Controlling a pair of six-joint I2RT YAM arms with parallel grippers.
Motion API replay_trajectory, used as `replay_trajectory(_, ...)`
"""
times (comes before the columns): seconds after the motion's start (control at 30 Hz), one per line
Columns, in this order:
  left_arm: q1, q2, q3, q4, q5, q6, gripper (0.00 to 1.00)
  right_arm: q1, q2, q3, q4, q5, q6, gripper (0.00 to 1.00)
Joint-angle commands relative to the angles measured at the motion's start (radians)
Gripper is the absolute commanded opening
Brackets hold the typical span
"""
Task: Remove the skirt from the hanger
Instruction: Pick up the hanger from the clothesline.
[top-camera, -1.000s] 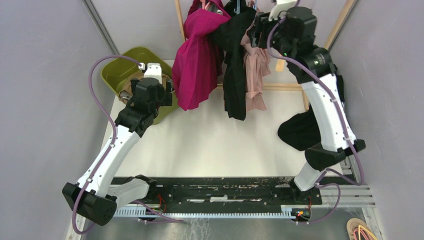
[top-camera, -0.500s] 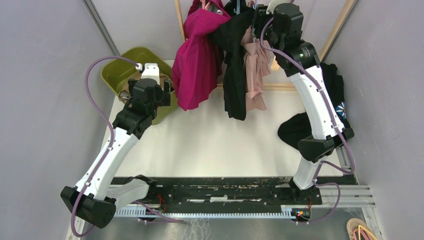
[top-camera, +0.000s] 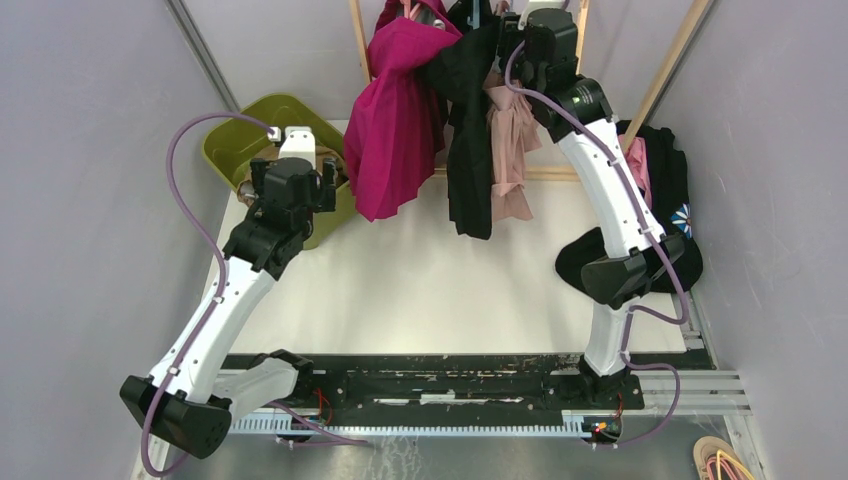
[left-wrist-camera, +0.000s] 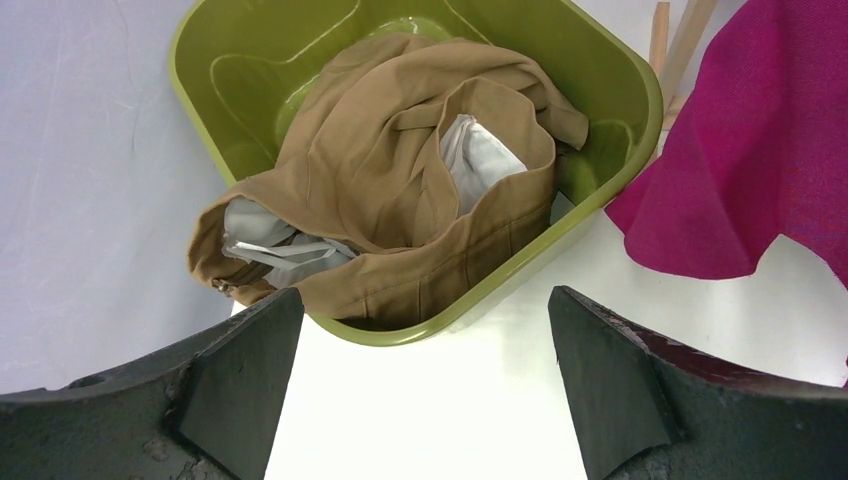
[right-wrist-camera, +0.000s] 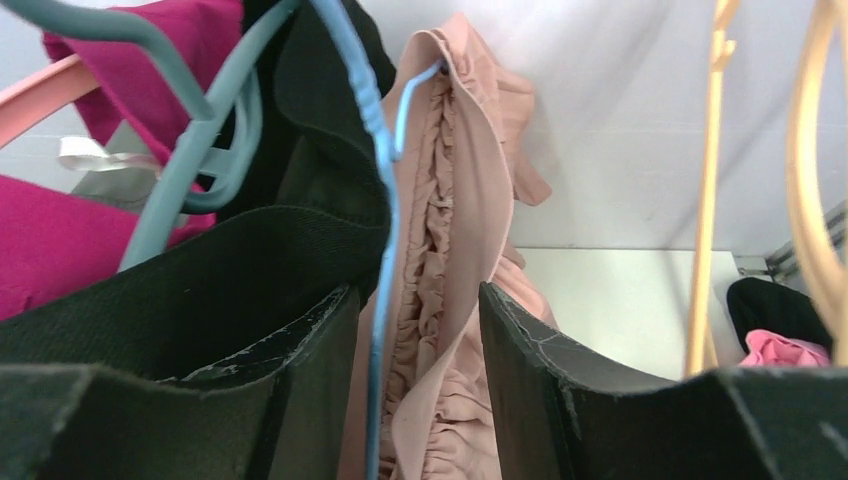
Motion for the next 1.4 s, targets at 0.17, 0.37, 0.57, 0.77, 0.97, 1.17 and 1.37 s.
replay_trajectory(0.17,-0.004,-0.014,0.018,0.034,-0.039,0.080,0.99,-0.046,0.014,0.032,0.041,0.052,0.027,0.46)
replay_trajectory(0.37,-0.004,-0.021,0.009,0.031,-0.048,0.079,0.99,-0.060,0.034,0.020,0.035,0.023,0.042,0.44)
replay_trajectory(0.57,-0.004,-0.041,-0.007,0.022,-0.062,0.074,0.99,-0.072,0.049,0.018,0.030,-0.016,0.057,0.28)
replay_trajectory(0.77,-0.004,-0.061,-0.012,0.008,-0.064,0.059,0.99,-0.084,0.032,-0.004,0.032,-0.052,0.061,0.01)
replay_trajectory(0.97,-0.003,-0.076,-0.013,-0.001,-0.060,0.040,1.00,-0.085,-0.007,-0.029,0.054,-0.058,0.035,0.01)
replay_trajectory(1.17,-0.004,-0.088,-0.014,-0.005,-0.060,0.035,0.99,-0.084,-0.006,0.038,0.054,-0.037,-0.036,0.01)
replay_trajectory(1.37,-0.004,-0.091,-0.015,0.000,-0.062,0.035,0.99,-0.085,-0.057,0.045,0.135,0.002,-0.097,0.01)
